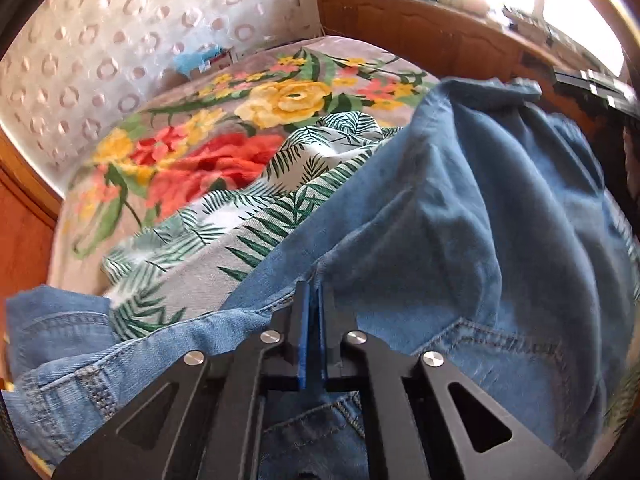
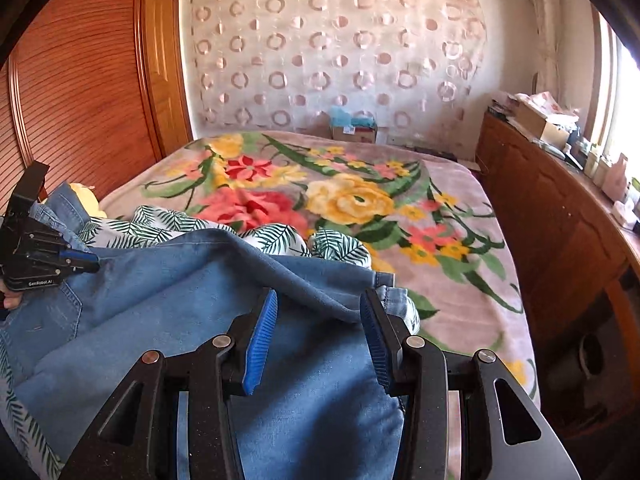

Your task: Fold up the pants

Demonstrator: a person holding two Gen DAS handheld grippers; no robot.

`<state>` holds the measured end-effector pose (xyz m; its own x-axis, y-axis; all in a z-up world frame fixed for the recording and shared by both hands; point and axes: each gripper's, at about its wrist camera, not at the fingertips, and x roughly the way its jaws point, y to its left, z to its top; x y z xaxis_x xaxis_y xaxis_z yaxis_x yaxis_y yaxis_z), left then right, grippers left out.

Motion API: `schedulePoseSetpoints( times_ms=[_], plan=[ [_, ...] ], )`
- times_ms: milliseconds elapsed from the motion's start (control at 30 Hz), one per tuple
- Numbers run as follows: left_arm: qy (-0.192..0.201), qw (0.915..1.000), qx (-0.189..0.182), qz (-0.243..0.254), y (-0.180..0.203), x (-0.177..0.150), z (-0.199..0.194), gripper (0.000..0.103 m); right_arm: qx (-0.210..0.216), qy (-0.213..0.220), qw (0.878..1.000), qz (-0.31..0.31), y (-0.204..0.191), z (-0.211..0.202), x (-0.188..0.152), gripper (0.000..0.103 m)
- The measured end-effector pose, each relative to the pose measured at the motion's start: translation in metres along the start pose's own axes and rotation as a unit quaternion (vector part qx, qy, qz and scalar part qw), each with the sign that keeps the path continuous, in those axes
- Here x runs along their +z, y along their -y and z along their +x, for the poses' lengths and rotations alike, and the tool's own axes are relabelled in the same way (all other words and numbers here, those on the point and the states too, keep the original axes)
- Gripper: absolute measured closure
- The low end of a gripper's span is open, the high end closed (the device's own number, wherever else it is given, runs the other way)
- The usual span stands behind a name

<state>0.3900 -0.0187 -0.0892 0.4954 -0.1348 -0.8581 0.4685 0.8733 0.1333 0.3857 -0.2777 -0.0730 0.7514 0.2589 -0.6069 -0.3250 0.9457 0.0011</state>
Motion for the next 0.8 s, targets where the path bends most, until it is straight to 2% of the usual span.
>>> schedulePoseSetpoints(
  times_ms=[67, 200, 300, 567, 633, 733, 800],
  plan=[
    [0.014, 0.9996, 0.023, 0.001, -0.002, -0.001, -0.009, 0.1, -0.006, -0.004, 1.0, 0.009, 0.01, -0.002, -0.005, 0.058],
    [0.041, 0.9968, 0.051, -0.045, -0.028, 0.001, -0.025, 0.1, -0.022, -0.01, 1.0, 0.019, 0.02, -0.008, -0.011, 0.058],
    [0.037, 0.9957, 0.045, -0.073, -0.046, -0.001, -0.026, 0.1, -0.03, -0.016, 0.999, 0.025, 0.031, -0.012, -0.018, 0.058],
    [0.061, 0.9946, 0.025, -0.08, -0.035, -0.01, -0.041, 0.099, -0.041, -0.04, 0.997, 0.045, 0.044, -0.016, -0.029, 0.058],
    [0.068, 0.9941, 0.024, -0.081, -0.03, -0.012, -0.047, 0.09, -0.038, -0.049, 0.997, 0.039, 0.039, -0.01, -0.023, 0.058],
    [0.081, 0.9937, 0.016, -0.076, -0.021, -0.017, -0.056, 0.07, -0.033, -0.061, 0.997, 0.031, 0.033, 0.0, -0.007, 0.058],
    [0.09, 0.993, 0.011, -0.076, -0.016, -0.019, -0.06, 0.047, -0.033, -0.075, 0.996, 0.021, 0.03, 0.012, 0.003, 0.058]
  ],
)
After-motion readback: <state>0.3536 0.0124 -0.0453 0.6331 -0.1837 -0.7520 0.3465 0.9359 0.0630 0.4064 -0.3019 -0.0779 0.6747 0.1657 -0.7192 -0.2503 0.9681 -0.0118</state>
